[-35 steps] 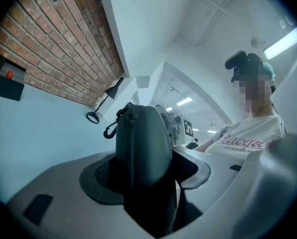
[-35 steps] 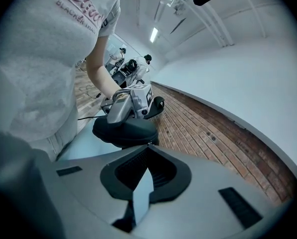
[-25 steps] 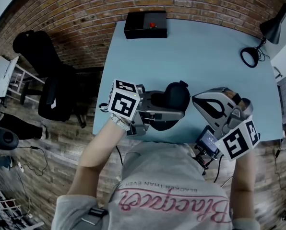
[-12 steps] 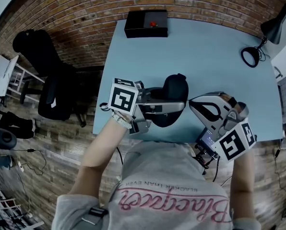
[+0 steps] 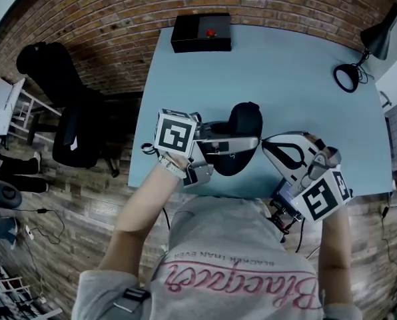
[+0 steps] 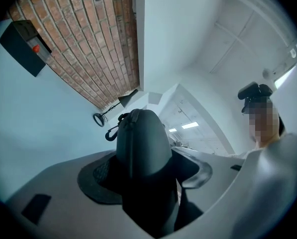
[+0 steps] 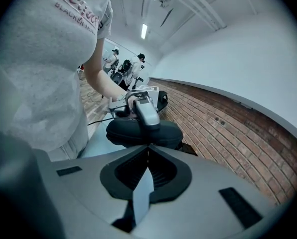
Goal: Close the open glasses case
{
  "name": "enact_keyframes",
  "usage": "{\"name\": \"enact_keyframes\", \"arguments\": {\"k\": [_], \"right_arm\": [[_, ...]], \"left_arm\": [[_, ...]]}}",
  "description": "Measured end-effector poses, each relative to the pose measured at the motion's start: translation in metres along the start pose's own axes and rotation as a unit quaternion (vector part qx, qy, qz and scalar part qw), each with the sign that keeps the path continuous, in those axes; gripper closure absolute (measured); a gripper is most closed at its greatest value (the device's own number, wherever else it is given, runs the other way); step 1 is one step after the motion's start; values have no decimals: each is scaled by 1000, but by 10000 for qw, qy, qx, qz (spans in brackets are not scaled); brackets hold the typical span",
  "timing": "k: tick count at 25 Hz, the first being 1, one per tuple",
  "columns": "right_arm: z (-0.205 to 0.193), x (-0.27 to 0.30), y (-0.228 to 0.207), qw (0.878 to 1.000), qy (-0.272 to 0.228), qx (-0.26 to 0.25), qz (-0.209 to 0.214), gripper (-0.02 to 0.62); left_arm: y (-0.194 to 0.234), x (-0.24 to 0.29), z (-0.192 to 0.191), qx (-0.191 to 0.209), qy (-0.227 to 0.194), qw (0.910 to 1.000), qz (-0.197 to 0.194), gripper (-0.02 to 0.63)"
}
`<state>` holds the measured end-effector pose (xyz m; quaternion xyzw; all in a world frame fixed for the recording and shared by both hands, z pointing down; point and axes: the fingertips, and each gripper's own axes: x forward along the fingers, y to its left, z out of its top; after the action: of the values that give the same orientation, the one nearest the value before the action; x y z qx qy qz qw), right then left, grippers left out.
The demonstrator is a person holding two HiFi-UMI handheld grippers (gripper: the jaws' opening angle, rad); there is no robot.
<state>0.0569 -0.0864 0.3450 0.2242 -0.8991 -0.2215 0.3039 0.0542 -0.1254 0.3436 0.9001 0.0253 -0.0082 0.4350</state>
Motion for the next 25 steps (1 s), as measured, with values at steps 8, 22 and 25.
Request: {"name": "enact_keyframes", "arguments": {"k": [8,22,25], "right_arm": [[12,3,-12,9966,-422,122,-701,578],[18,-2,-25,9975,-516,-74,-473,580],[17,-2,-27,9979,-423,-134,-481,580]], "left_arm": [[-7,-2,0,406,229,9989,-24,299],[-33,-18,12,897,-290,9936,-618,302],[-26,-22,25,597,-817,9942,-359,333]]}}
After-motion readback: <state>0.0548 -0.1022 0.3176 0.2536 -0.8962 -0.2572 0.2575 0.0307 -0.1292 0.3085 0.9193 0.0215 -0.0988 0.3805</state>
